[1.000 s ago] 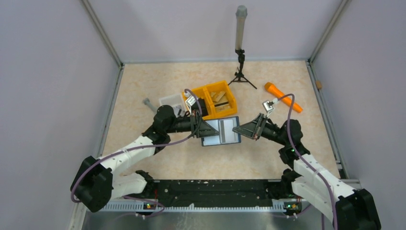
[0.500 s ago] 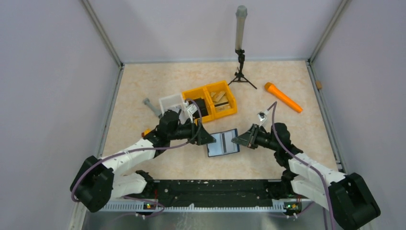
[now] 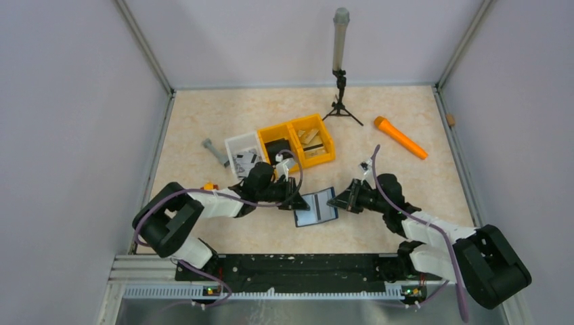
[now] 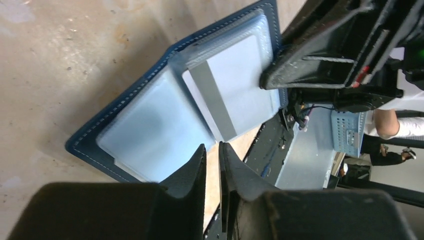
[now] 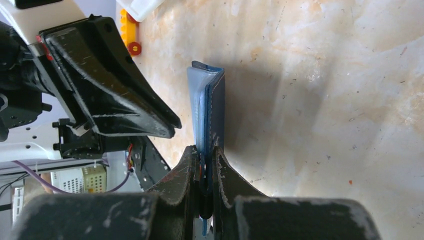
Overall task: Take the credit cards out of the card holder
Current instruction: Remove the credit card from the card holder.
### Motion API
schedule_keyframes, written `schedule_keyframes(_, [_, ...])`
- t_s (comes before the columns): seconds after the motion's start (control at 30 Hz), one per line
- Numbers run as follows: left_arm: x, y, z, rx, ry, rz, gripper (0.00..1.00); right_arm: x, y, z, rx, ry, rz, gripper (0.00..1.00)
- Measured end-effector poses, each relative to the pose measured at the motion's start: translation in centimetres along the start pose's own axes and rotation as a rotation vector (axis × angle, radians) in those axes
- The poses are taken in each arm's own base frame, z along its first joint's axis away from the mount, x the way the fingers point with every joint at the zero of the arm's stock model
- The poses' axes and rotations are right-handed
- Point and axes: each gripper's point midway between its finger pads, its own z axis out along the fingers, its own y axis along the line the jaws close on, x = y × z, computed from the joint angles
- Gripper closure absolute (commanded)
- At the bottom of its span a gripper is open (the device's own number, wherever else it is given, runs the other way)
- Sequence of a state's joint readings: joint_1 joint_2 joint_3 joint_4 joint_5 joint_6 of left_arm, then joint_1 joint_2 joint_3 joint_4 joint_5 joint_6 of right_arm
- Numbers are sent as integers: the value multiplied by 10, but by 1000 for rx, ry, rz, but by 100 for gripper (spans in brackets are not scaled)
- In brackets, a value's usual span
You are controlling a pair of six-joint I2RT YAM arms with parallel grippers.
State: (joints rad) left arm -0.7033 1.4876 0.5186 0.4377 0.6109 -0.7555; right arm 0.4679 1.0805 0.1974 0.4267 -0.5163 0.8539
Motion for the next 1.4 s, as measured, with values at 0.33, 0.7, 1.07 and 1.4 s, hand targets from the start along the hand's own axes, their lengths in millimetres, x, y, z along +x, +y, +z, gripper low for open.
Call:
schedule_keyframes(0.33, [9, 24, 21, -22, 48, -23, 99, 3, -3, 0, 0, 4, -16, 99])
schedule_keyframes(0.7, [13, 30, 26, -51, 71, 0, 99, 15, -18, -2, 31, 19, -10, 73])
schedule_keyframes(1.07, [20, 37, 36, -119, 138, 24, 100, 16, -20, -6, 37, -5, -15, 75])
schedule_keyframes(1.4, [21, 37, 37, -131, 148, 41, 100, 17, -23, -10, 40, -37, 24, 78])
